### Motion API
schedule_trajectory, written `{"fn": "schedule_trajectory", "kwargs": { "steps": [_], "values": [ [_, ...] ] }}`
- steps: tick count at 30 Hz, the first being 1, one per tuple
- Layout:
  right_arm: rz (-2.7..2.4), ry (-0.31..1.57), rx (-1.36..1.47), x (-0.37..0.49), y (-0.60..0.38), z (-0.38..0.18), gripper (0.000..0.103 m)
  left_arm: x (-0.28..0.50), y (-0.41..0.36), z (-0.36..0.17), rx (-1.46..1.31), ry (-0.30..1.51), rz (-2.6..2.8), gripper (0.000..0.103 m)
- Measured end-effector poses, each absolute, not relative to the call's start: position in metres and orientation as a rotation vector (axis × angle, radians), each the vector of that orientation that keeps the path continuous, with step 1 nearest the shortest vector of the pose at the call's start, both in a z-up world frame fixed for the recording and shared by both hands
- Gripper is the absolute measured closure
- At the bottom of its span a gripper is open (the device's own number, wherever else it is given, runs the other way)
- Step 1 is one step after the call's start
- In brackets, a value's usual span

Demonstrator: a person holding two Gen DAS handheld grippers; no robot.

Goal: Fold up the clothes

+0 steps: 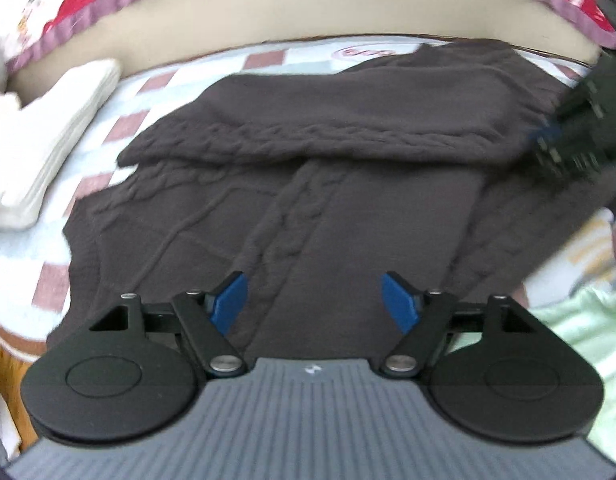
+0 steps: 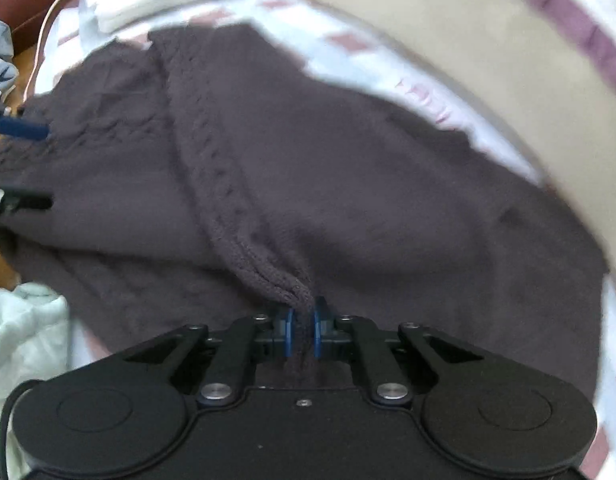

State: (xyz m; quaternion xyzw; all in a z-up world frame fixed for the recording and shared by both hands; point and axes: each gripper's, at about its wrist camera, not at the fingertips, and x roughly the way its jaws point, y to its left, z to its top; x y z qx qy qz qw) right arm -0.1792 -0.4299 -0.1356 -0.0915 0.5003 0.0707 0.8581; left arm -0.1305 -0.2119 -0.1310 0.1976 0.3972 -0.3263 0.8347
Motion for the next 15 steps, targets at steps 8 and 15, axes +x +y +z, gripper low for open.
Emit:
{"fn": "schedule_trajectory", "kwargs": {
  "steps": [8, 15],
  "values": [
    [0.26, 1.069, -0.085, -0.198, -0.46, -0.094, 0.093, -0.167, -0.237, -0.144, 0.73, 0.715, -0.793, 0.031],
    [0.357, 1.266, -0.162, -0.19, -0.431, -0.129, 0.087, -0.141, -0.222, -0.144, 0.623, 0.796, -0.705, 0.091]
  ]
}}
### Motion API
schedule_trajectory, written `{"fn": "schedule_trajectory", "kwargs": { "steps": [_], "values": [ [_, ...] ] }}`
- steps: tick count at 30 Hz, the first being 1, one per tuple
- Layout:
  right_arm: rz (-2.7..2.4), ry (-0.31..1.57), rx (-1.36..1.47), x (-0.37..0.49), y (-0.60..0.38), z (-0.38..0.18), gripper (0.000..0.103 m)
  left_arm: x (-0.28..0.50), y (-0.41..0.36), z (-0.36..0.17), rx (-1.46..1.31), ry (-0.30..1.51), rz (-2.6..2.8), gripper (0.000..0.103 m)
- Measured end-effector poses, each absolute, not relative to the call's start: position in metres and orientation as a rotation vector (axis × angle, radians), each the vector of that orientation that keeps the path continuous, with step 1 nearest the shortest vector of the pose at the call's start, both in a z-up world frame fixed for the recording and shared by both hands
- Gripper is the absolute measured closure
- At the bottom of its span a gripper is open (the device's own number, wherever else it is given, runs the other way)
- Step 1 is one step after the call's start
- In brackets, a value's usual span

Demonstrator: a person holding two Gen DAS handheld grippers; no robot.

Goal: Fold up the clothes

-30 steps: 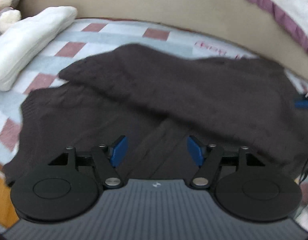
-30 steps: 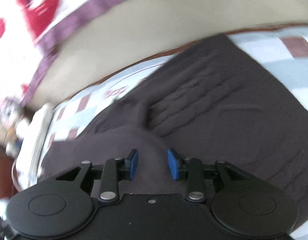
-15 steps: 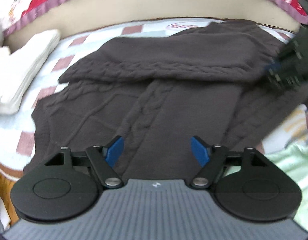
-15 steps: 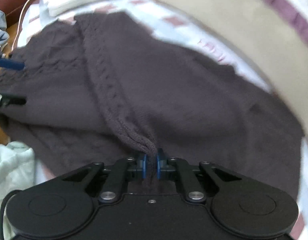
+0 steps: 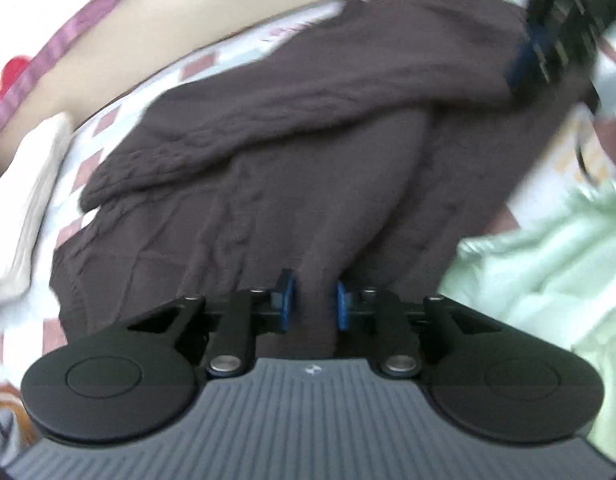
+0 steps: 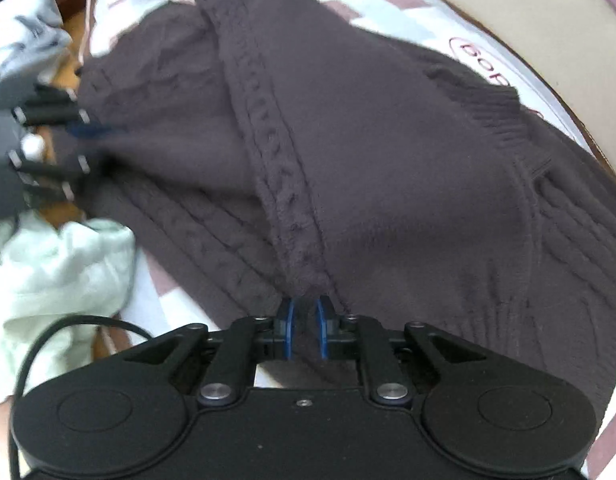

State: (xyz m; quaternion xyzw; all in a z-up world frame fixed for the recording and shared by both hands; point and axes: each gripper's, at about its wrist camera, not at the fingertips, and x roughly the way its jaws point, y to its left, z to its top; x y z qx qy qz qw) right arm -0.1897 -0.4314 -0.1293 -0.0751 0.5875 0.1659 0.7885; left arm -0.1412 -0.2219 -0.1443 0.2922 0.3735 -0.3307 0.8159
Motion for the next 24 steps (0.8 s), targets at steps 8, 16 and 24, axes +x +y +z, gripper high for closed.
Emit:
{"fn": "schedule_trajectory", "kwargs": {
  "steps": [8, 16, 24],
  "values": [
    [0.631, 1.066, -0.076, -0.204, -0.43, -0.091, 0.075, -0.123, -0.19, -0.122, 0.351, 0.905, -0.687, 0.077],
    [-0.016, 0.982, 0.346, -0.166, -0.534, -0.118, 0.047, -0.145, -0.212, -0.144, 0.55, 0.885, -0.718, 0.074],
    [-0.123, 0.847, 0.672, -0.125, -0.61, -0.145, 0.047, -0.127, -0.199, -0.146, 0.394, 0.97, -0.719, 0.066]
  ]
}}
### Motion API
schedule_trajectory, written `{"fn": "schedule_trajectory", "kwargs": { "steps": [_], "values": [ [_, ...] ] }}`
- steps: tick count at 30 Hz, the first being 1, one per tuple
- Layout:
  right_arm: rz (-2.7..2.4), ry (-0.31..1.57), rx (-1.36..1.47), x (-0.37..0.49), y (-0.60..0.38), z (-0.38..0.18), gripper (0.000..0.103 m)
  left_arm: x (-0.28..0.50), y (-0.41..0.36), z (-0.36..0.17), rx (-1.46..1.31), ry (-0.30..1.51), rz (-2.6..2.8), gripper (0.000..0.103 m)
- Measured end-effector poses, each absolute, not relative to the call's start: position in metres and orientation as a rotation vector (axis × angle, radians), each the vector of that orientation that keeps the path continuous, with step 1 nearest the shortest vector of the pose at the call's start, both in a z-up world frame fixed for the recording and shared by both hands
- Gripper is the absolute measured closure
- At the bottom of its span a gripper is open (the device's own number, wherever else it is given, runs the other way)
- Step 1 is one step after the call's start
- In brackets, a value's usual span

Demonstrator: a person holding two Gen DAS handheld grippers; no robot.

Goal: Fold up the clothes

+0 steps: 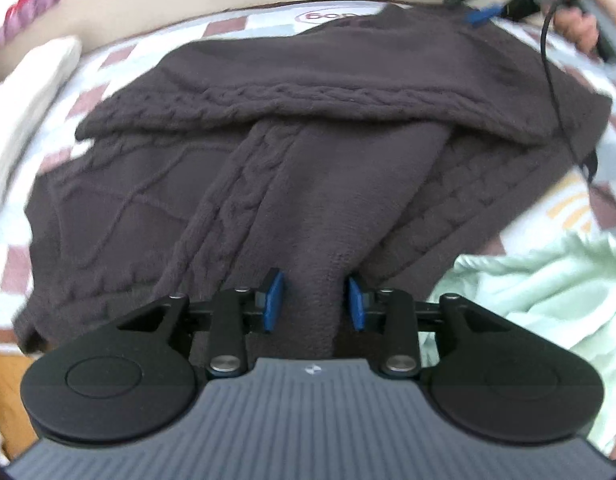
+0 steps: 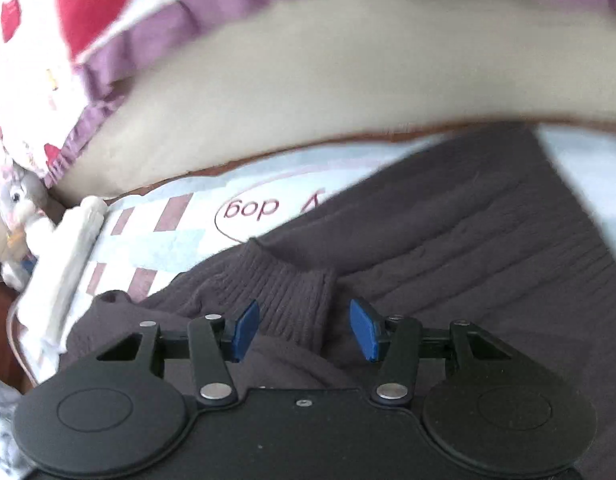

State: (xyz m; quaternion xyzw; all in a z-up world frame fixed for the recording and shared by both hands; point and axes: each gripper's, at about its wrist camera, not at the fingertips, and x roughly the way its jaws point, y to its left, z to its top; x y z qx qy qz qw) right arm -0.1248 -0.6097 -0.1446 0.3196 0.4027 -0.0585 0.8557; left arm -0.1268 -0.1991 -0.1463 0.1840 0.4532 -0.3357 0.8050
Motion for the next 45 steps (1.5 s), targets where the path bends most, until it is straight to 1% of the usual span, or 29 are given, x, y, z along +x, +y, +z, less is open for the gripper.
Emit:
{"fn": "schedule_trajectory", "kwargs": {
  "steps": [3, 4, 5, 6, 10, 11, 13, 14, 15, 16, 17, 18, 19, 22, 25, 27, 28, 29, 30, 34, 36, 37, 38, 39, 41, 42, 43, 45],
  "values": [
    [-0.147, 0.885, 0.67, -0.117, -0.596, -0.17, 0.046, -0.121, -0.192, -0.148, 0.318, 1.001, -0.713, 0.064],
    [-0.133, 0.857, 0.617, -0.116, -0.589, -0.17, 0.061, -0.121, -0.191, -0.149, 0.313, 1.002, -0.713, 0.064],
    [-0.103, 0.848, 0.554, -0.113, -0.581, -0.166, 0.084, -0.121, -0.191, -0.149, 0.313, 1.0, -0.713, 0.064],
    [-0.072, 0.84, 0.491, -0.11, -0.573, -0.162, 0.09, -0.121, -0.191, -0.15, 0.312, 0.997, -0.713, 0.064],
    [-0.178, 0.783, 0.255, -0.121, -0.551, -0.136, 0.092, -0.121, -0.19, -0.152, 0.309, 0.99, -0.716, 0.062],
    [-0.202, 0.791, 0.218, -0.123, -0.552, -0.138, 0.091, -0.12, -0.19, -0.152, 0.304, 0.992, -0.715, 0.061],
    [-0.27, 0.818, 0.156, -0.124, -0.552, -0.139, 0.08, -0.119, -0.189, -0.151, 0.294, 0.996, -0.716, 0.058],
    [-0.317, 0.836, 0.129, -0.125, -0.55, -0.138, 0.08, -0.119, -0.188, -0.151, 0.285, 0.998, -0.719, 0.055],
    [-0.364, 0.853, 0.102, -0.125, -0.547, -0.137, 0.072, -0.118, -0.187, -0.15, 0.278, 0.998, -0.723, 0.051],
    [-0.344, 0.83, 0.087, -0.133, -0.542, -0.127, 0.067, -0.119, -0.186, -0.148, 0.271, 0.994, -0.727, 0.05],
    [-0.317, 0.802, 0.073, -0.142, -0.536, -0.115, 0.062, -0.12, -0.185, -0.146, 0.263, 0.988, -0.731, 0.049],
    [-0.246, 0.791, 0.083, -0.152, -0.528, -0.106, 0.049, -0.12, -0.182, -0.145, 0.252, 0.978, -0.736, 0.048],
    [-0.171, 0.781, 0.095, -0.161, -0.521, -0.097, 0.042, -0.12, -0.18, -0.144, 0.241, 0.974, -0.734, 0.048],
    [0.097, 0.857, 0.178, -0.187, -0.495, -0.096, 0.041, -0.116, -0.176, -0.145, 0.228, 0.98, -0.704, 0.048],
    [0.18, 0.951, -0.068, -0.19, -0.451, -0.112, 0.042, -0.113, -0.17, -0.147, 0.186, 0.991, -0.687, 0.048],
    [0.232, 1.008, -0.241, -0.191, -0.421, -0.123, 0.04, -0.111, -0.167, -0.147, 0.151, 0.996, -0.685, 0.048],
    [0.224, 1.012, -0.306, -0.189, -0.414, -0.13, 0.042, -0.111, -0.166, -0.147, 0.141, 0.996, -0.683, 0.048],
    [0.228, 1.026, -0.347, -0.182, -0.412, -0.136, 0.048, -0.11, -0.165, -0.146, 0.131, 0.997, -0.68, 0.048],
    [0.233, 1.041, -0.386, -0.174, -0.411, -0.141, 0.092, -0.11, -0.164, -0.146, 0.123, 0.995, -0.678, 0.048],
    [0.369, 1.059, -0.371, -0.189, -0.412, -0.118, 0.092, -0.11, -0.152, -0.136, 0.09, 0.962, -0.646, 0.047],
    [0.395, 1.055, -0.373, -0.198, -0.41, -0.113, 0.092, -0.105, -0.14, -0.131, 0.038, 0.955, -0.614, 0.04],
    [0.389, 1.055, -0.385, -0.199, -0.409, -0.115, 0.09, -0.102, -0.133, -0.129, 0.007, 0.954, -0.596, 0.037],
    [0.352, 1.098, -0.411, -0.192, -0.408, -0.126, 0.09, -0.098, -0.126, -0.126, -0.015, 0.957, -0.568, 0.035],
    [0.324, 1.135, -0.441, -0.186, -0.404, -0.137, 0.085, -0.092, -0.118, -0.124, -0.027, 0.965, -0.53, 0.035],
    [0.305, 1.126, -0.493, -0.185, -0.399, -0.139, 0.074, -0.081, -0.103, -0.119, -0.051, 0.98, -0.453, 0.034],
    [0.296, 1.118, -0.519, -0.185, -0.396, -0.139, 0.061, -0.075, -0.093, -0.116, -0.066, 0.995, -0.418, 0.034],
    [0.301, 1.07, -0.539, -0.19, -0.393, -0.132, 0.053, -0.07, -0.082, -0.115, -0.085, 1.018, -0.389, 0.034],
    [0.337, 0.969, -0.543, -0.2, -0.386, -0.114, 0.053, -0.065, -0.057, -0.114, -0.149, 1.064, -0.333, 0.029]
  ]
}}
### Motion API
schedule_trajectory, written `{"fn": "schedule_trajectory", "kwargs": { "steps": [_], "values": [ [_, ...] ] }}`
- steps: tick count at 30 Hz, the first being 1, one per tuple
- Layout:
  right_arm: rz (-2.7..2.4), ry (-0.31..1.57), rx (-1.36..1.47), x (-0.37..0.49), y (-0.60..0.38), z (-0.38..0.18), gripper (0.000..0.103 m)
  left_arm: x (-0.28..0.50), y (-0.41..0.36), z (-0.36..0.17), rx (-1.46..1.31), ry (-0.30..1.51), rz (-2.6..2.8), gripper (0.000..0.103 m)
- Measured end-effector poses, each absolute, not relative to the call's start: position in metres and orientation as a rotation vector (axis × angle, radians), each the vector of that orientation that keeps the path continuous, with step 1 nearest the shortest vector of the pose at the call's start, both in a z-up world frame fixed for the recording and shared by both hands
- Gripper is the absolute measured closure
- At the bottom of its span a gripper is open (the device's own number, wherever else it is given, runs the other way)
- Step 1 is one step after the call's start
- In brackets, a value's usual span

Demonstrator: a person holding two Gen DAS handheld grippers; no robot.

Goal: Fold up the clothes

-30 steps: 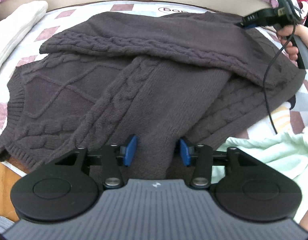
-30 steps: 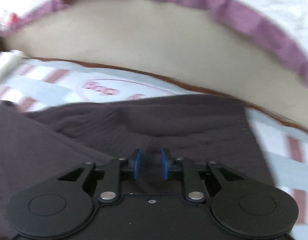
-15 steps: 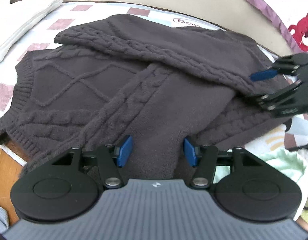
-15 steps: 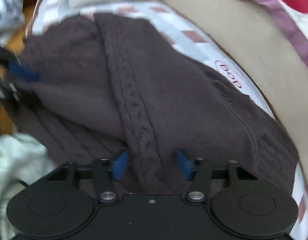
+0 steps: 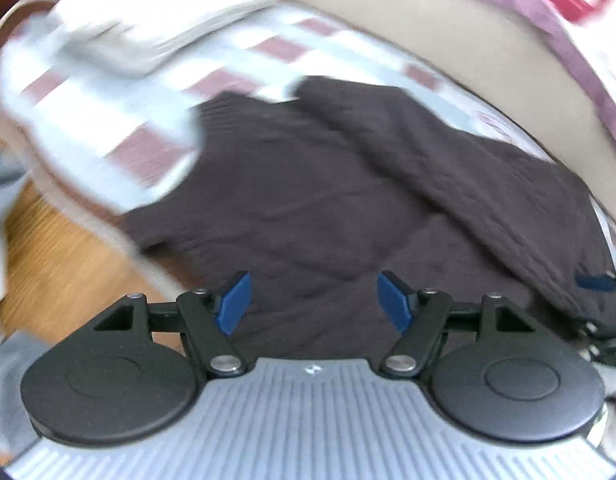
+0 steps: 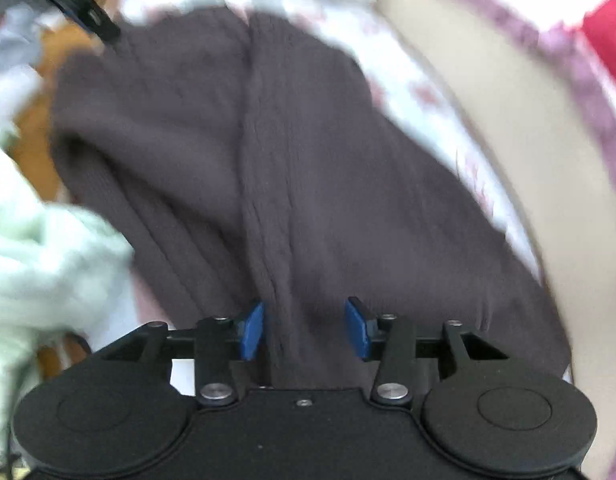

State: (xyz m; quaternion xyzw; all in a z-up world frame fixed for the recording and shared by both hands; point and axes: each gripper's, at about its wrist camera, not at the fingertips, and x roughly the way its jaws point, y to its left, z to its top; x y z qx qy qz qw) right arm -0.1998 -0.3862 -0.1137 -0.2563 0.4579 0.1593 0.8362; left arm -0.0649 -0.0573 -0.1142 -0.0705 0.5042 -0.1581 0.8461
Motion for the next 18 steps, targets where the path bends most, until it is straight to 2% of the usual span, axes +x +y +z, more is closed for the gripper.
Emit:
{"fn": "schedule_trajectory", "kwargs": {
  "steps": [5, 8, 11, 14, 18],
  "values": [
    [0.535, 0.808, -0.176, -0.181, -0.366, -0.058, 0.05, -0.07, -0.013, -0.134, -0.363, 1.19, -0.294, 0.028],
    [0.554, 0.792, -0.126, -0.161, -0.335, -0.055, 0.05, -0.076, -0.005, -0.148, -0.452, 1.243, -0.271, 0.028],
    [0.596, 0.777, -0.079, -0.154, -0.304, -0.068, 0.05, -0.082, -0.008, -0.15, -0.419, 1.266, -0.198, 0.027],
    [0.698, 0.762, -0.079, -0.161, -0.27, -0.09, 0.051, -0.089, -0.01, -0.144, -0.406, 1.233, -0.199, 0.023],
    [0.742, 0.8, -0.317, -0.179, -0.224, -0.119, 0.047, -0.086, -0.011, -0.15, -0.496, 1.215, -0.242, 0.022]
  ]
}}
